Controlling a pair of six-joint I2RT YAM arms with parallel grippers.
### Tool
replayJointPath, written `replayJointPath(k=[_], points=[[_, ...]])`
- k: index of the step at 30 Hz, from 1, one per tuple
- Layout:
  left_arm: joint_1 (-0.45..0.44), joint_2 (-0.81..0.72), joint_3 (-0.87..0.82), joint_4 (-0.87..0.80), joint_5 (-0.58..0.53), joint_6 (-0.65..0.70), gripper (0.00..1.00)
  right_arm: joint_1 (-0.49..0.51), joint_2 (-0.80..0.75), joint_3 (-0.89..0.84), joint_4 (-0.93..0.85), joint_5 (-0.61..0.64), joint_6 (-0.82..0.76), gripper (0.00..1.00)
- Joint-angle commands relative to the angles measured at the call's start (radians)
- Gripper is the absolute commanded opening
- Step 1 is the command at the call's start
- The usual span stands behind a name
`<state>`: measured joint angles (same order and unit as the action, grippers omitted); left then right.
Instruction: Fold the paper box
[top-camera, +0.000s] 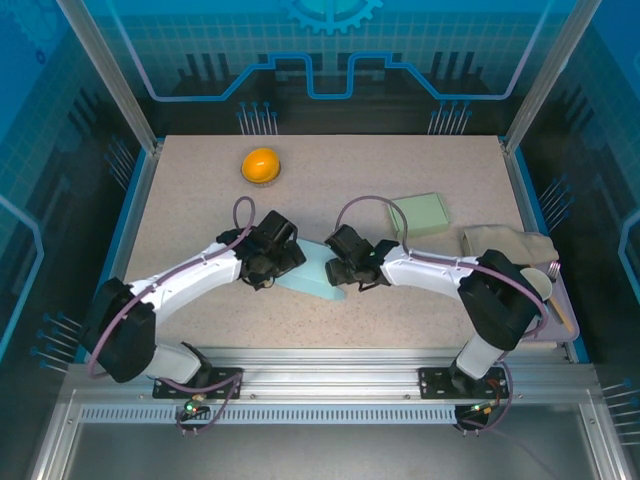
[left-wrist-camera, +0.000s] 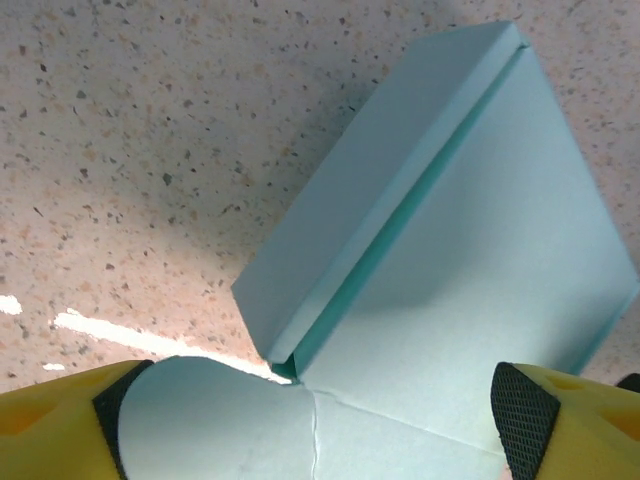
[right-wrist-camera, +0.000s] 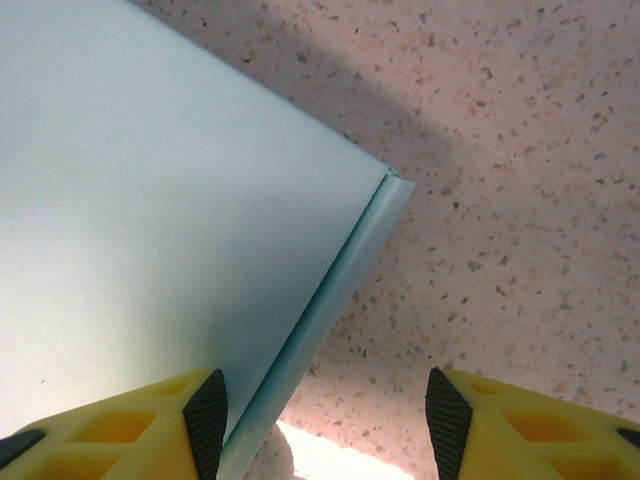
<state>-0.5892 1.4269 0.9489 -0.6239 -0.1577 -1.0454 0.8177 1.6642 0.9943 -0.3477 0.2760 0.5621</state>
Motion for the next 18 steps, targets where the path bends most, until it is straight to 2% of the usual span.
replayJointPath(k=[1, 10, 14, 18], points=[[0.020, 0.028, -0.019, -0.021, 0.036, 0.070, 0.89, -0.023, 0.036, 0.020, -0.044, 0.003, -0.030, 0.58], [0.044, 0.102, -0.030, 0.030, 0.086, 0.051, 0.92, -0.028, 0.065, 0.040, -0.057, 0.008, -0.062, 0.58], [0.053, 0.064, -0.027, 0.035, 0.139, 0.008, 0.94, -0.028, 0.073, 0.045, -0.068, 0.013, -0.076, 0.58], [0.052, -0.013, 0.028, -0.053, 0.088, 0.003, 0.96, -0.029, 0.073, 0.041, -0.068, 0.021, -0.087, 0.58]])
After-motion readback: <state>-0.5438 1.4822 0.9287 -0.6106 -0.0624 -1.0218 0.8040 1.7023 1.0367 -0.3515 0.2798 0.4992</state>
